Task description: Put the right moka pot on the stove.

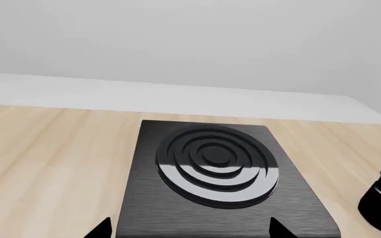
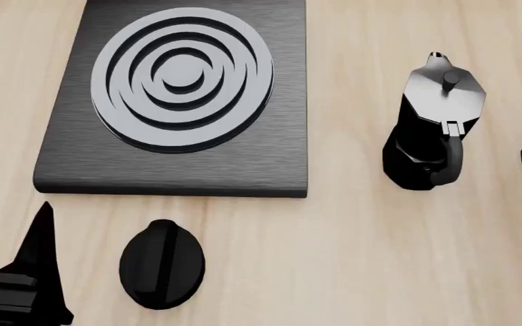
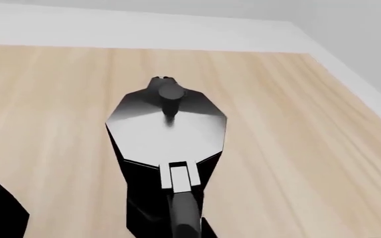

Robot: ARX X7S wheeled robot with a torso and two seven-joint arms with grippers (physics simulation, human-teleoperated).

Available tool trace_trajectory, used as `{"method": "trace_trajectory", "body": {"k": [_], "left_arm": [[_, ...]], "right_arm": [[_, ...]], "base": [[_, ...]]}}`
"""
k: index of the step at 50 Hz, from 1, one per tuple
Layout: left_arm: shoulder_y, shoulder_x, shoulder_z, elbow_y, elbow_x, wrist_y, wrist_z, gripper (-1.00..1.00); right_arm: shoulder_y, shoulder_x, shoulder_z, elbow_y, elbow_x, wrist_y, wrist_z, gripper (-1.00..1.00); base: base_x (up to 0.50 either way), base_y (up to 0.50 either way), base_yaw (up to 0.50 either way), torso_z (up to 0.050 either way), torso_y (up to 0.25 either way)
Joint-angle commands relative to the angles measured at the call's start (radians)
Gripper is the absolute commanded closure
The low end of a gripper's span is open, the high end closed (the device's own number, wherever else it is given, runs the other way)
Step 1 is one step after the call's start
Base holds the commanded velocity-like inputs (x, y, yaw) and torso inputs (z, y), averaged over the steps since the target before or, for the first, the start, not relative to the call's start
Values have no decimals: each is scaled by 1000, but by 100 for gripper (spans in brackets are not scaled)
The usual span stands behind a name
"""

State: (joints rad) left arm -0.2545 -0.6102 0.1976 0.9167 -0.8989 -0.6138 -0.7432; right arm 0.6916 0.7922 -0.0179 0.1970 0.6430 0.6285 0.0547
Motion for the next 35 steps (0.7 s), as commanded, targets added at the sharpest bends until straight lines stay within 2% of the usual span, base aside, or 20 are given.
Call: {"method": "trace_trajectory", "body": {"k": [1, 9, 12, 15, 17, 24, 26, 35], "left_arm": [[0, -3, 1, 1, -3, 4, -3, -100], [1, -3, 8, -3, 6, 10, 0, -100], [1, -5, 9, -2, 6, 10, -2, -100], [2, -5, 12, -2, 12, 12, -1, -100], [-1, -7, 15, 1, 15, 8, -6, -100], [-3, -11, 16, 3, 10, 8, -8, -100], [-2, -11, 16, 1, 12, 11, -7, -100], [0, -12, 19, -1, 13, 17, -5, -100]], "right_arm": [[-2, 9, 10, -16, -7, 19, 8, 100], [-38, 25, 52, -67, 24, 33, 27, 100], [-98, 15, 76, -81, 22, -13, 29, 100], [-73, 44, 96, -134, 61, 56, 51, 100], [-134, 33, 122, -146, 56, 10, 51, 100], [-137, 74, 167, -232, 112, 84, 84, 100], [-199, 59, 188, -245, 99, 38, 82, 100], [-305, 94, 284, -410, 161, 91, 138, 100]], "base": [[0, 0, 0, 0, 0], [0, 0, 0, 0, 0], [0, 0, 0, 0, 0], [0, 0, 0, 0, 0], [0, 0, 0, 0, 0], [0, 0, 0, 0, 0], [0, 0, 0, 0, 0], [0, 0, 0, 0, 0]]}}
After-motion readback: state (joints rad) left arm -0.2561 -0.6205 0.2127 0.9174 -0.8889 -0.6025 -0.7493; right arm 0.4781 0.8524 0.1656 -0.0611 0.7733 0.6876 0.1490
